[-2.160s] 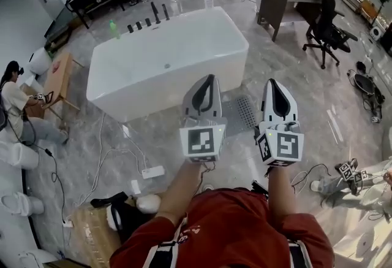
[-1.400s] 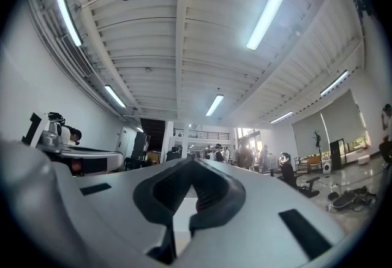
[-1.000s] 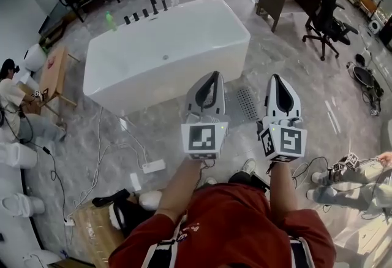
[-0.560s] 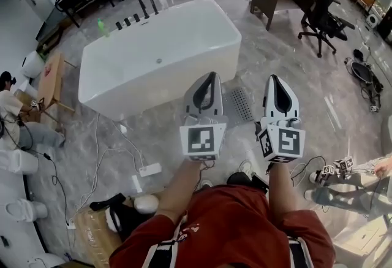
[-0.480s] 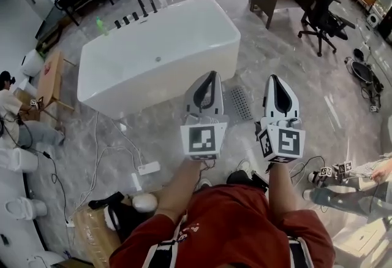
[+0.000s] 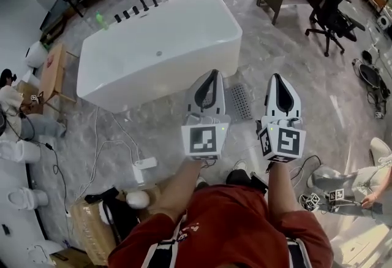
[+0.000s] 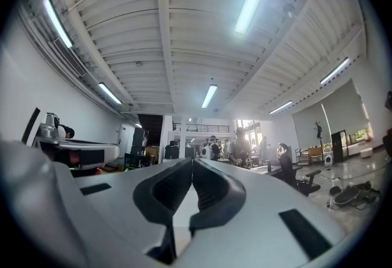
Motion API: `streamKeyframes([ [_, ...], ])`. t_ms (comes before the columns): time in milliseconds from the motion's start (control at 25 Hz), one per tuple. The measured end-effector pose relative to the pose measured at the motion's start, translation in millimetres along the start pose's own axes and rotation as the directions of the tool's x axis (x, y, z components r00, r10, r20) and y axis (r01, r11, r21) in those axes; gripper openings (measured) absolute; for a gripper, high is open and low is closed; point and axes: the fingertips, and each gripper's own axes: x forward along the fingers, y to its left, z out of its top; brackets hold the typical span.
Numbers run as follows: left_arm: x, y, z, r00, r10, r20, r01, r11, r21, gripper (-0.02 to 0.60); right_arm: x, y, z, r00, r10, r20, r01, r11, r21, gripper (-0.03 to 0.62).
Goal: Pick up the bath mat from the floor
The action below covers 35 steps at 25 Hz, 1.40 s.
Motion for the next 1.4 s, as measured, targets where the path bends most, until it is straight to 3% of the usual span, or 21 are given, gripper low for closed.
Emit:
streamKeyframes([
  [160,23,-21,-11,1.000,-0.013,-0.015,0.013,0.999,0.035,0.015,8,-22,-5,1.000,0.015,0.004,-0.015,1.000,0.005,0.012],
  [400,55,-53,-17,1.000,-0.002,-0.017,0.003,1.000,0.018,0.015,19,-56,-9,0.999,0.048,0.006,-0.048,0.999,-0.027,0.012],
  [640,76,-73,-16,0.999,0.015,-0.030,-0.014,0.999,0.035,0.015,30,-83,-20,0.996,0.081,-0.030,-0.081,0.997,0.007,0.012],
  [1400,120,0,-32,0.996,0.082,-0.034,-0.082,0.997,0.010,0.015,115,-51,-31,0.993,0.121,-0.014,-0.121,0.992,-0.020,0.012],
])
